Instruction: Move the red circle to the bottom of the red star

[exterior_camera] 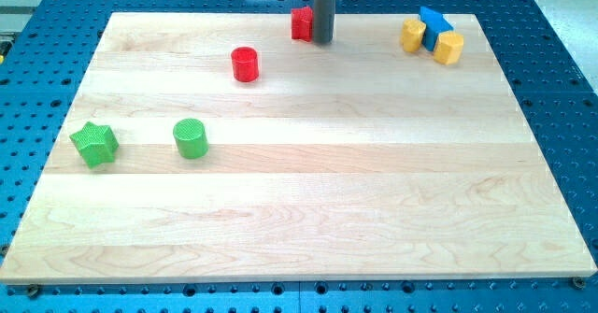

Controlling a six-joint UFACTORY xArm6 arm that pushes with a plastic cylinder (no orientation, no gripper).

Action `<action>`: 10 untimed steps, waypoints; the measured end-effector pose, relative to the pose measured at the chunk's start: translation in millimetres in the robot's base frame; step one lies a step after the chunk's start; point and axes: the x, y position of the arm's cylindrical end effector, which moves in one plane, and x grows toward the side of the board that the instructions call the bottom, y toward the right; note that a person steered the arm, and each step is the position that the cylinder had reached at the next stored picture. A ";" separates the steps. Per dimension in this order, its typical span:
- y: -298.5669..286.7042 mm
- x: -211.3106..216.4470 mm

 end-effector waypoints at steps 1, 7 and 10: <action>-72.3 118.8; -50.6 19.7; -33.6 41.6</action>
